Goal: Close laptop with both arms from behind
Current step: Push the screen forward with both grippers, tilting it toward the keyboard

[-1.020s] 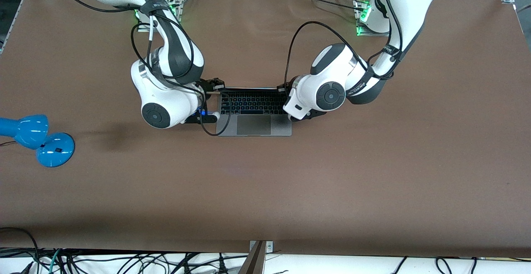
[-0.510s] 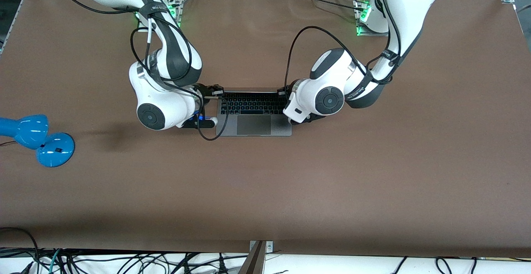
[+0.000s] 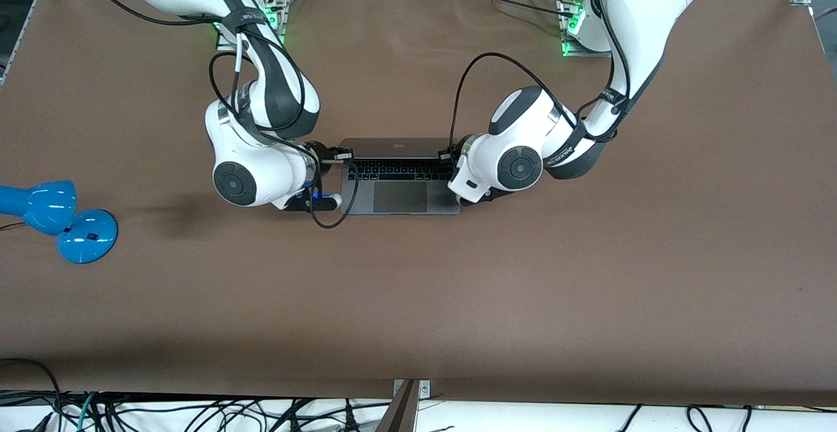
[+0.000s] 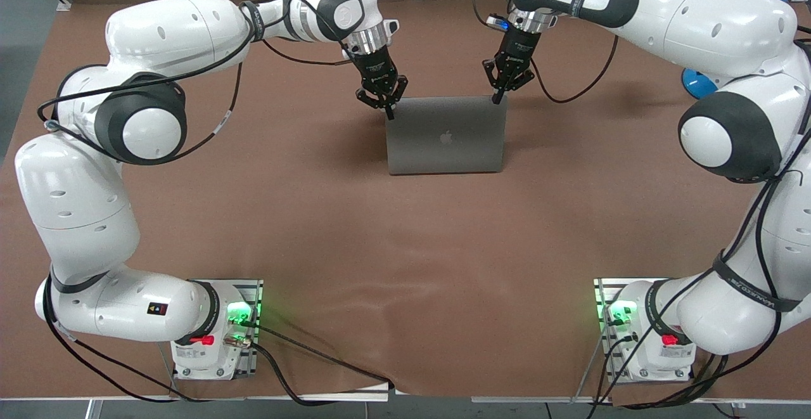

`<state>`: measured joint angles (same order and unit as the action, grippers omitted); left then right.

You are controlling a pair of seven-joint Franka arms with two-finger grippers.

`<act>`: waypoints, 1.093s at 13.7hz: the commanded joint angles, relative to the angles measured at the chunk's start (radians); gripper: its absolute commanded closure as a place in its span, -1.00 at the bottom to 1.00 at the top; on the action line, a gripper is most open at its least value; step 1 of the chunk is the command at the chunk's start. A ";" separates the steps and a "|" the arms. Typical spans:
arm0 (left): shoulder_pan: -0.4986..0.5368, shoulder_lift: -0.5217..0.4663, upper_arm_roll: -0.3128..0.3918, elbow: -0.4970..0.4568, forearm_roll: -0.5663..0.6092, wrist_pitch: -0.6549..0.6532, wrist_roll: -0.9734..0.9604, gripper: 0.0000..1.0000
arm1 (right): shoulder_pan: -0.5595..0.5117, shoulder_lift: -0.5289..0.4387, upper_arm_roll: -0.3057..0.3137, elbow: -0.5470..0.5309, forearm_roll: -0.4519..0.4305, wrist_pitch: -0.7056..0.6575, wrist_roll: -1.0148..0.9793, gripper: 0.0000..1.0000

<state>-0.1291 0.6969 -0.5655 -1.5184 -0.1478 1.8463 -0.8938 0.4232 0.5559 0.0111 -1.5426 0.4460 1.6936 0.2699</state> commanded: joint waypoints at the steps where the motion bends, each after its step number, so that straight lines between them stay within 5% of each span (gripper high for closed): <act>1: -0.012 0.038 0.012 0.040 0.034 0.014 -0.019 1.00 | -0.003 0.009 0.003 -0.001 -0.013 0.024 -0.041 1.00; 15: -0.055 0.173 0.044 0.121 0.134 0.105 -0.043 1.00 | -0.018 0.096 -0.008 0.001 -0.030 0.205 -0.175 1.00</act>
<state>-0.1670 0.8288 -0.5245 -1.4393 -0.0688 1.9327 -0.9168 0.4135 0.6357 -0.0019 -1.5426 0.4235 1.8716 0.1338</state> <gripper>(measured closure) 0.991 0.991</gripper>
